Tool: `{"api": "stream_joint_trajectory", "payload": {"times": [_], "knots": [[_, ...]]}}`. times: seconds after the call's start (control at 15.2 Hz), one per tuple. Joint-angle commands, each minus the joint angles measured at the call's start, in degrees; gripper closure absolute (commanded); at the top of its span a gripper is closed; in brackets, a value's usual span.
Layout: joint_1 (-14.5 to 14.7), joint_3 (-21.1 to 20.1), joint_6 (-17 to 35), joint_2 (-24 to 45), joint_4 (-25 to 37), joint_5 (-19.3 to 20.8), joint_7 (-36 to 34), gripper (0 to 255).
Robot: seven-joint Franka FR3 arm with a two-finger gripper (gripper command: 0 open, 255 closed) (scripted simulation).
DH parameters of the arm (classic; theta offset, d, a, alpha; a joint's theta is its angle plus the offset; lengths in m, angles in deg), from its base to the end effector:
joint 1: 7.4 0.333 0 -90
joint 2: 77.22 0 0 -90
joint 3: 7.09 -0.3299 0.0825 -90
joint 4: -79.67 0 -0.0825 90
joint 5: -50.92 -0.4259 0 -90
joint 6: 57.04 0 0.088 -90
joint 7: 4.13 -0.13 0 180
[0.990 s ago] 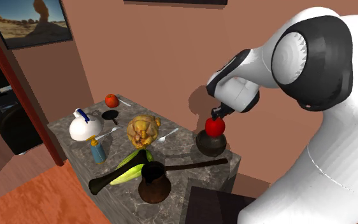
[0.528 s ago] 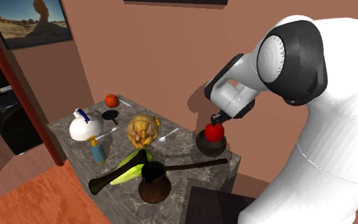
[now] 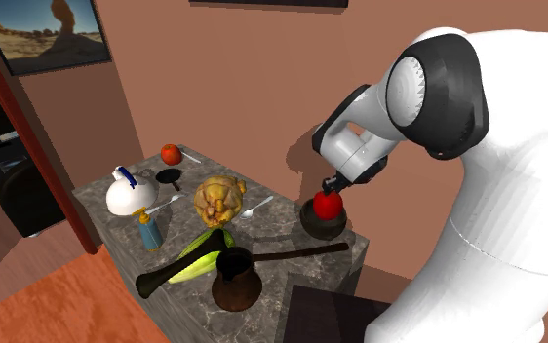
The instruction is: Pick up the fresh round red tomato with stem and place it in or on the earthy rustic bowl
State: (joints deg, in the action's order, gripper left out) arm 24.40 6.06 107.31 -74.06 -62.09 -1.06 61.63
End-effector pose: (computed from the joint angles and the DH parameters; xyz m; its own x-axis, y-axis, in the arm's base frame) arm 0.5089 0.1296 0.2537 0.7234 0.5146 0.4602 0.6052 -0.7935 -0.0641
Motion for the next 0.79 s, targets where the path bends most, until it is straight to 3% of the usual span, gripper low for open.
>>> {"api": "stream_joint_trajectory", "payload": {"times": [0.0,0.07,0.4,0.59,0.66,0.73], "knots": [[0.0,0.0,0.01,0.0,0.01,-0.02,0.02,255],[0.0,0.0,0.01,0.0,0.0,-0.02,0.02,0],[0.0,0.0,0.01,0.0,0.0,-0.02,0.02,0],[-0.82,1.63,-2.51,-7.61,-3.73,11.73,-9.07,0],[-1.55,1.59,-3.42,-9.57,-4.5,14.62,-11.26,0],[-1.77,1.37,-3.44,-9.56,-4.5,14.56,-11.22,0]]}}
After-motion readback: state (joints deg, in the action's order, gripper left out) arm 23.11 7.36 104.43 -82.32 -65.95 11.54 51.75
